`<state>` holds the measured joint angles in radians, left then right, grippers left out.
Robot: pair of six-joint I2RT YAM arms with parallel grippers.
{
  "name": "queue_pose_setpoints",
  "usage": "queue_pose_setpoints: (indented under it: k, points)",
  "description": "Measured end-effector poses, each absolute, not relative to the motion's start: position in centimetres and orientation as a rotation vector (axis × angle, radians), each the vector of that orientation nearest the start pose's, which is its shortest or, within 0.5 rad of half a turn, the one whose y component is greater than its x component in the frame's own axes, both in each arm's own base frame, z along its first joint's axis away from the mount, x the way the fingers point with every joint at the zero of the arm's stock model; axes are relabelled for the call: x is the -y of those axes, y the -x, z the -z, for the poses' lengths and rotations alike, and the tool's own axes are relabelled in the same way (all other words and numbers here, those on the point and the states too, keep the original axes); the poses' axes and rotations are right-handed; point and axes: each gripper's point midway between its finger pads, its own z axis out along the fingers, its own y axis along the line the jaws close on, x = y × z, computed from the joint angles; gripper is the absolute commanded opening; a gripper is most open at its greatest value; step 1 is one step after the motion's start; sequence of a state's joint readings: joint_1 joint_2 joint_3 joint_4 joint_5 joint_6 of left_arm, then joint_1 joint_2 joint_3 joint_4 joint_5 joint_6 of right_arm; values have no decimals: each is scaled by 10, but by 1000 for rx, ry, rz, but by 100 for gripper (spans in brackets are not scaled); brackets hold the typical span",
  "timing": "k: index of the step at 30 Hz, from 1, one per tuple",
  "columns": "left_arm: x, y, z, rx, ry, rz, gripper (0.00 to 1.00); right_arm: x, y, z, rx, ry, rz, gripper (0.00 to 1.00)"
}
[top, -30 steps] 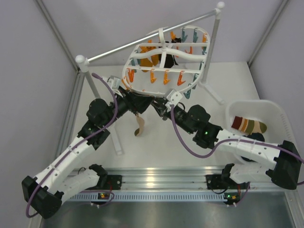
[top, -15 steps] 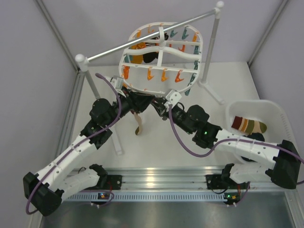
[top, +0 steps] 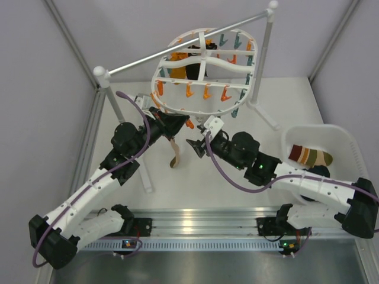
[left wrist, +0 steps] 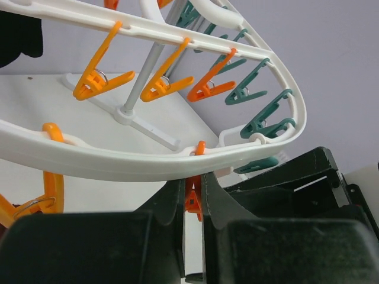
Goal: Clip the socks to the hanger
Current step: Open the clamp at the hanger, then pick up the sock from the bin.
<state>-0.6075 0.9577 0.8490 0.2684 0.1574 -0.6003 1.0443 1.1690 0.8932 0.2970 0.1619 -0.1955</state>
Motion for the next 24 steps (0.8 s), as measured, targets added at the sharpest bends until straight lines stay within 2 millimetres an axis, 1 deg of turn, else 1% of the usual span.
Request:
queue_pose_setpoints:
  k: [2,3,5,6,8,9,11,13,17,18,21,23,24]
  points:
    - [249,-270,-367,-1500,-142,1097,0,-337,-234,-305,-1385,839,-552,66]
    - [249,-270,-367,-1500,-141,1097,0,-334,-232,-303,-1398,855,-556,73]
    - [249,-271,-367,-1501,-138,1094,0,-326,-227,-301,-1428,882,-577,78]
    - [249,-271,-367,-1501,-138,1094,0,-321,-226,-302,-1443,893,-585,90]
    - [248,-273,-368,-1499,-131,1088,0,-307,-229,-305,-1487,898,-607,98]
    - [247,-273,-367,-1501,-129,1086,0,-300,-231,-306,-1506,900,-610,100]
    - [247,-274,-367,-1503,-127,1085,0,-278,-240,-310,-1553,882,-599,100]
    - [247,-273,-367,-1503,-129,1087,0,-257,-248,-309,-1604,857,-574,100]
    - [248,-273,-367,-1503,-133,1089,0,-198,-258,-294,-1753,795,-497,99]
    - [248,-273,-367,-1503,-134,1089,0,-178,-265,-292,-1791,752,-458,97]
    - [248,-273,-367,-1504,-134,1090,0,-118,-279,-292,-1875,668,-352,94]
    - [248,-272,-367,-1505,-135,1092,0,-80,-284,-293,-1920,651,-286,93]
    - [248,-272,-367,-1505,-136,1093,0,-65,-285,-294,-1934,670,-258,91]
